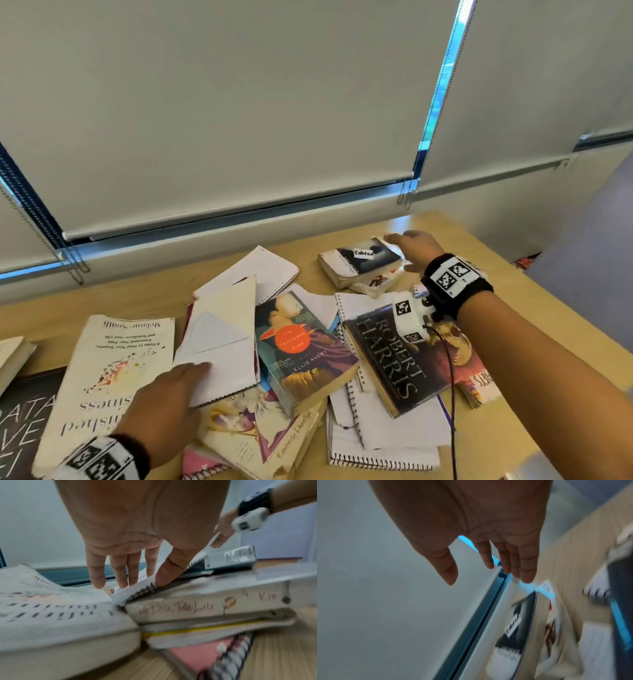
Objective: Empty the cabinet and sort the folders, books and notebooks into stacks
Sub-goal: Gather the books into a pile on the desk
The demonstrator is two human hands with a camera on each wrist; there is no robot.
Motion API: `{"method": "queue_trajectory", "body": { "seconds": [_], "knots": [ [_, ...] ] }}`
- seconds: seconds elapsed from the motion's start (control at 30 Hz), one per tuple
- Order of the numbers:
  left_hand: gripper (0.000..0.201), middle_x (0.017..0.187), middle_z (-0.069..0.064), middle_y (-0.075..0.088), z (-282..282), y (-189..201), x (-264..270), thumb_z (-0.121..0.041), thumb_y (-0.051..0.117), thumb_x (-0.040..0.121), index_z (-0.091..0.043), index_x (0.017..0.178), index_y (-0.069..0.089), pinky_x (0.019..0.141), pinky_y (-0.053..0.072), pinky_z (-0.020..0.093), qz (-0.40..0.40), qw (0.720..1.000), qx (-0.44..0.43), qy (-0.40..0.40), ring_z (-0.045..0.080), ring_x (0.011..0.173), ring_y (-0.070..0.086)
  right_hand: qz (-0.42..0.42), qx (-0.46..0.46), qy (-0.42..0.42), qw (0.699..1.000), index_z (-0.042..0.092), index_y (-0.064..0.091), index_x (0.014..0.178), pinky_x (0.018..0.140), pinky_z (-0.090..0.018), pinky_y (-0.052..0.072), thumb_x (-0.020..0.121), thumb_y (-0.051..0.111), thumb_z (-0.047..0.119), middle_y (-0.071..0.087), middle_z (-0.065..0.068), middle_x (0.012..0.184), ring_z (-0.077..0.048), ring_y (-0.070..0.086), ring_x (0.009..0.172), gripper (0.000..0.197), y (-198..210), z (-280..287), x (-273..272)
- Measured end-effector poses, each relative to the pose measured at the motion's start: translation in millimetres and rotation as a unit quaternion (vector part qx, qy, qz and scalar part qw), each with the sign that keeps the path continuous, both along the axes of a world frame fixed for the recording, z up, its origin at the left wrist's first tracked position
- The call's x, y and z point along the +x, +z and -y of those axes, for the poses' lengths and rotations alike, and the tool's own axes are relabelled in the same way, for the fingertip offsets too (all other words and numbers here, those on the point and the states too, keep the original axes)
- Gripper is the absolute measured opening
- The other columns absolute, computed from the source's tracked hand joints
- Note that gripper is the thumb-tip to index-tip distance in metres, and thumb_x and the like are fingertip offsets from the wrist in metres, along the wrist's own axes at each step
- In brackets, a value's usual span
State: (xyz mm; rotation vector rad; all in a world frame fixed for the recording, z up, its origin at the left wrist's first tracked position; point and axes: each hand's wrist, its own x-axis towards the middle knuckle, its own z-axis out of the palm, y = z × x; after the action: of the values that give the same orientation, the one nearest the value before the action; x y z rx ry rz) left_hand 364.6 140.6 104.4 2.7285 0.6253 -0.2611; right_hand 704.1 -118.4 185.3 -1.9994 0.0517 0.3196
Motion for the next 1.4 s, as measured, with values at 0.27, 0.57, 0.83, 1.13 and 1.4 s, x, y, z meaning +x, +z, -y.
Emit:
{"method": "queue_trajectory", "body": {
  "seconds": [0.27, 0.57, 0.83, 1.13, 1.4],
  "knots": [
    [0.054, 0.142, -0.004, 0.043, 25.0, 7.8, 14.4, -0.011, 0.061, 0.084, -0.029, 0.133, 0.047, 0.109, 0.033, 0.033, 0.155, 0.985, -0.067, 0.015, 0.019, 0.130, 0.040, -0.222, 0.268, -0.181, 0.920, 0.010, 0.056, 0.101, 0.056, -0.035, 0.042, 0.091, 0.061, 0.022, 0.048, -0.007, 0.072, -0.023, 0.049, 0.063, 0.017, -77.1, 129.4, -171.0],
    [0.043, 0.131, -0.014, 0.044, 61.8, 2.5, 15.1, -0.013, 0.059, 0.088, -0.037, 0.123, 0.051, 0.104, 0.040, 0.028, 0.192, 0.973, -0.122, -0.030, 0.007, 0.120, 0.042, -0.279, 0.252, -0.218, 0.901, 0.015, 0.052, 0.074, 0.046, -0.022, 0.032, 0.083, 0.071, 0.037, 0.042, -0.003, 0.061, -0.017, 0.039, 0.049, 0.030, -124.5, 121.5, -153.8],
    [0.049, 0.137, -0.010, 0.043, 69.2, -0.4, -0.8, -0.015, 0.058, 0.087, -0.035, 0.131, 0.048, 0.106, 0.038, 0.027, 0.141, 0.981, -0.106, -0.074, 0.011, 0.125, 0.042, -0.254, 0.167, -0.222, 0.926, 0.010, 0.054, 0.081, 0.039, -0.021, 0.035, 0.080, 0.075, 0.036, 0.045, -0.007, 0.060, -0.019, 0.041, 0.044, 0.034, -118.6, 111.9, -144.3],
    [0.069, 0.161, -0.003, 0.010, 80.5, -10.7, -5.4, -0.037, 0.053, 0.092, -0.037, 0.151, 0.018, 0.117, 0.019, 0.026, 0.055, 0.992, -0.049, -0.105, 0.016, 0.147, 0.016, -0.203, 0.138, -0.243, 0.938, 0.004, 0.063, 0.089, 0.060, -0.034, 0.054, 0.072, 0.077, 0.030, 0.064, -0.013, 0.058, -0.023, 0.060, 0.045, 0.034, -108.6, 103.9, -140.4],
    [0.066, 0.161, 0.000, 0.013, 80.6, 3.4, -7.3, -0.031, 0.052, 0.092, -0.033, 0.151, 0.023, 0.119, 0.019, 0.030, 0.031, 0.993, -0.049, -0.103, 0.018, 0.147, 0.017, -0.175, 0.243, -0.252, 0.920, -0.002, 0.058, 0.092, 0.047, -0.037, 0.053, 0.089, 0.057, 0.010, 0.068, -0.015, 0.055, -0.024, 0.065, 0.041, 0.012, -74.2, 82.9, -139.6]
  ]
}}
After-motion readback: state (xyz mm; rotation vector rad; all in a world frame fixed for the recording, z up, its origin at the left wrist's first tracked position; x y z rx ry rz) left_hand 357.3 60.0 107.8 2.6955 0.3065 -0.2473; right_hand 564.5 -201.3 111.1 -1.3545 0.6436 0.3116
